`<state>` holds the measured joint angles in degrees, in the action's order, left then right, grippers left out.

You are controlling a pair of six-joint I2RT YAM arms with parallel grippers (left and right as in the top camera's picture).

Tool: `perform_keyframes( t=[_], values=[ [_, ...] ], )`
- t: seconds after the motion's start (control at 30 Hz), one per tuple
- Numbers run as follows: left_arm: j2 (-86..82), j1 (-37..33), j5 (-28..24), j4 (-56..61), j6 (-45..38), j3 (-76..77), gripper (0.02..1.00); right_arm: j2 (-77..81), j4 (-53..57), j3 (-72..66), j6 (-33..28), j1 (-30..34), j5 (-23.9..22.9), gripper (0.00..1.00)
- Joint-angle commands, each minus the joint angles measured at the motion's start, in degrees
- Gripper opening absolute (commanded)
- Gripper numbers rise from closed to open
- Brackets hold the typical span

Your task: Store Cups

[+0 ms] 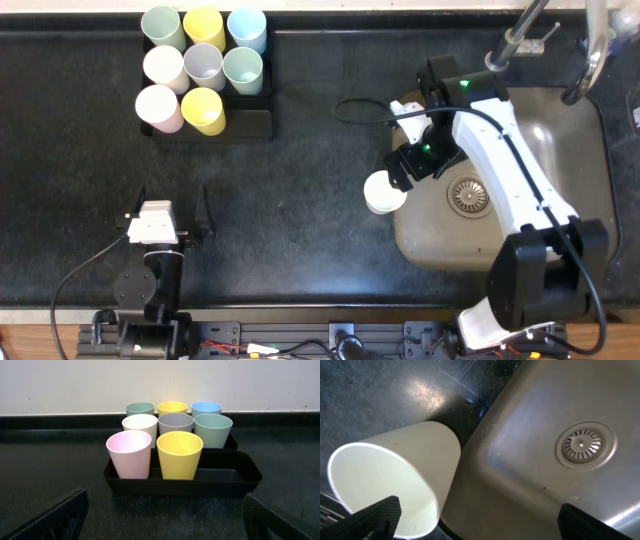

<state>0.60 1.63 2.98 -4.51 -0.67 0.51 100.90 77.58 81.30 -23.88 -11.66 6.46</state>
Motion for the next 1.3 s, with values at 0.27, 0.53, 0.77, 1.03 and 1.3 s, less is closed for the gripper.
perform_keyframes(
  t=[0.27, 0.53, 0.77, 1.03, 1.3],
  values=[
    [-0.44, -0.04, -0.35, -0.15, -1.27, -0.07, 0.998, 0.98, -3.54, -4.24, -1.01, 0.02, 1.01, 0.976],
    [-0.44, -0.04, -0.37, -0.15, -1.27, -0.07, 0.998, 0.83, -2.97, -4.15, 1.81, -1.16, 1.09, 0.042],
    [-0.44, -0.04, -0.35, -0.15, -1.27, -0.07, 0.998, -1.6, 2.78, 4.59, 4.26, -4.35, 3.61, 0.042],
    [-0.44, -0.04, -0.37, -0.15, -1.27, -0.07, 0.998, 0.07, 8.7, 36.87, 10.95, -11.08, 2.03, 0.042],
    [-0.44, -0.04, -0.35, -0.13, -1.27, -0.07, 0.998, 20.28, 4.85, 71.14, 18.01, -20.72, -3.19, 0.042]
  ],
)
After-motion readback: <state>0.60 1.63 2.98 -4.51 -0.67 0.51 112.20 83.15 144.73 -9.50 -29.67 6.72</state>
